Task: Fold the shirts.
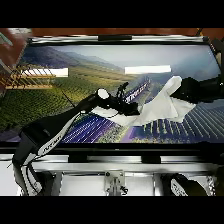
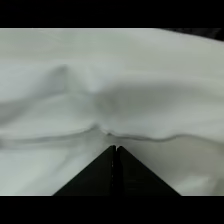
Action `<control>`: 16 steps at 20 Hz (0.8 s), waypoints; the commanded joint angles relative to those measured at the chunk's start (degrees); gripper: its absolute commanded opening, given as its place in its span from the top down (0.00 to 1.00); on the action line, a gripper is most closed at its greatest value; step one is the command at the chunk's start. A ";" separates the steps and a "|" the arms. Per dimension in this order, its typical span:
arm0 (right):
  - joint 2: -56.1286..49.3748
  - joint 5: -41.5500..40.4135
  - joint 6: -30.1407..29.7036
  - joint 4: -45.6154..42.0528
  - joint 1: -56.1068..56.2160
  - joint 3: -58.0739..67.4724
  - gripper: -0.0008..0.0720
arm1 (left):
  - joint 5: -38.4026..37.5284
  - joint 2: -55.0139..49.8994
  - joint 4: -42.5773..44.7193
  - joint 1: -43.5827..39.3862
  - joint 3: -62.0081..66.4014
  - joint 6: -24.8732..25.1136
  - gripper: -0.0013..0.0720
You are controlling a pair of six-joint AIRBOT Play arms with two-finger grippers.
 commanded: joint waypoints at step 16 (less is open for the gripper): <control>-30.14 40.89 -8.72 9.88 31.30 0.04 0.91 | -15.96 44.89 28.59 40.04 0.11 -6.97 0.94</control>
